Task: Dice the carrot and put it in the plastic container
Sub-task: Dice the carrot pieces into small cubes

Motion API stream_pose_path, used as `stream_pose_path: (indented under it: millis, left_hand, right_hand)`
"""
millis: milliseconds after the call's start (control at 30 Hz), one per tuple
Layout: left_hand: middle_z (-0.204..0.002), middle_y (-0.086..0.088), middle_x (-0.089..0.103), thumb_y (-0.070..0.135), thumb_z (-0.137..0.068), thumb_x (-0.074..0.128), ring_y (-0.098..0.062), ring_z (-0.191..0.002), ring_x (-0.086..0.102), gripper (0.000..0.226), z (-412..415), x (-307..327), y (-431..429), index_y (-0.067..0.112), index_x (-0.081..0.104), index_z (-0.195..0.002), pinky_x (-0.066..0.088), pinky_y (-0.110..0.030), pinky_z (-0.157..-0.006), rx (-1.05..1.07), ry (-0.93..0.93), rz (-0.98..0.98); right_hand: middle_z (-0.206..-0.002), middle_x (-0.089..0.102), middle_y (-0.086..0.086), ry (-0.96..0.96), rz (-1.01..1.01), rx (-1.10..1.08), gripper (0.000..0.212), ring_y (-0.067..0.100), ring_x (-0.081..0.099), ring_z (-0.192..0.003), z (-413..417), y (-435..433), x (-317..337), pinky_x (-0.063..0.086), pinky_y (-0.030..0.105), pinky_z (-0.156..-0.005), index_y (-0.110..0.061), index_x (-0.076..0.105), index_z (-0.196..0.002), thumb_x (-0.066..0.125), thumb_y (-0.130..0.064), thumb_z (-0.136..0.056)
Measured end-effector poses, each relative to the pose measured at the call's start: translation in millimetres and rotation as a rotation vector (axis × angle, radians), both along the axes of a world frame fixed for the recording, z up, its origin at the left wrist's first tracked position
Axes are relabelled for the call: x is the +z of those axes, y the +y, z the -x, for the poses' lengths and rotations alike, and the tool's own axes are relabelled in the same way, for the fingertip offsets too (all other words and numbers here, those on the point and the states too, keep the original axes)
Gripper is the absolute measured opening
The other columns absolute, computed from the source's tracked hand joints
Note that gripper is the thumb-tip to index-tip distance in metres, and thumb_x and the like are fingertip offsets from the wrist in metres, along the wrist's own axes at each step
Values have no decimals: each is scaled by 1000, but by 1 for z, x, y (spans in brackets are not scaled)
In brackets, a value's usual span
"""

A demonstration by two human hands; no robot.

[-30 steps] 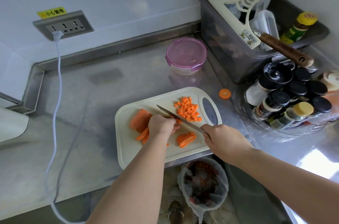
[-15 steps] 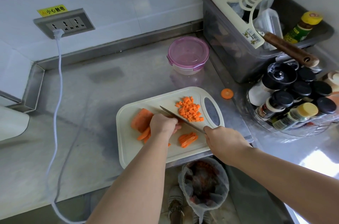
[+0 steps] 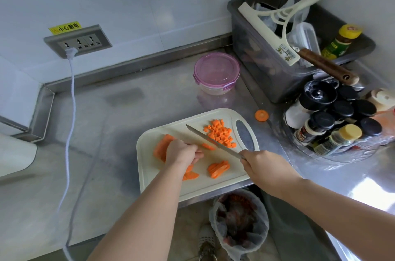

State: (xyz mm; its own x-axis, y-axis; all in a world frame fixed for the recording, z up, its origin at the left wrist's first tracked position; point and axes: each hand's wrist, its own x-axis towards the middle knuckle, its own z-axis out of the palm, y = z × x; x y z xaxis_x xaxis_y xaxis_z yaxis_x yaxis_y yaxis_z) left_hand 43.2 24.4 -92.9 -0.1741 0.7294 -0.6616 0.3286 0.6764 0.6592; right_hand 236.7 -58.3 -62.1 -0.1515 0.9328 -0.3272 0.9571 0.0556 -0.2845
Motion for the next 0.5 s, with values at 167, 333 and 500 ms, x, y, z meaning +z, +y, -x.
stream_pose_path:
  millis: [167, 333, 500]
  left_hand:
    - [-70, -1, 64, 3, -94, 46, -1, -46, 62, 25, 24, 18, 12, 16, 56, -76, 47, -20, -49, 129, -20, -281]
    - [-82, 7, 65, 10, -89, 62, -5, -75, 60, 11, 34, 43, 28, 17, 69, -92, 44, -16, -72, -312, 219, -590]
    - [-94, 5, 61, 24, -79, 74, -13, -93, 58, 9, 9, 41, 34, 25, 72, -88, 46, -27, -84, -1065, 463, -521]
  right_hand:
    - [-92, 64, -1, -6, -12, 73, 30, 24, 61, -79, -14, -5, 6, 36, 31, -57, -22, 52, -118, 28, -33, -104]
    - [-102, 64, -4, -146, -88, 221, 30, 23, 62, -80, -16, -5, 1, 40, 31, -59, -24, 52, -122, 28, -29, -103]
    - [-90, 64, -3, -155, -213, 243, 20, 26, 58, -64, -12, 0, -12, 38, 30, -51, -22, 56, -111, 40, -26, -101]
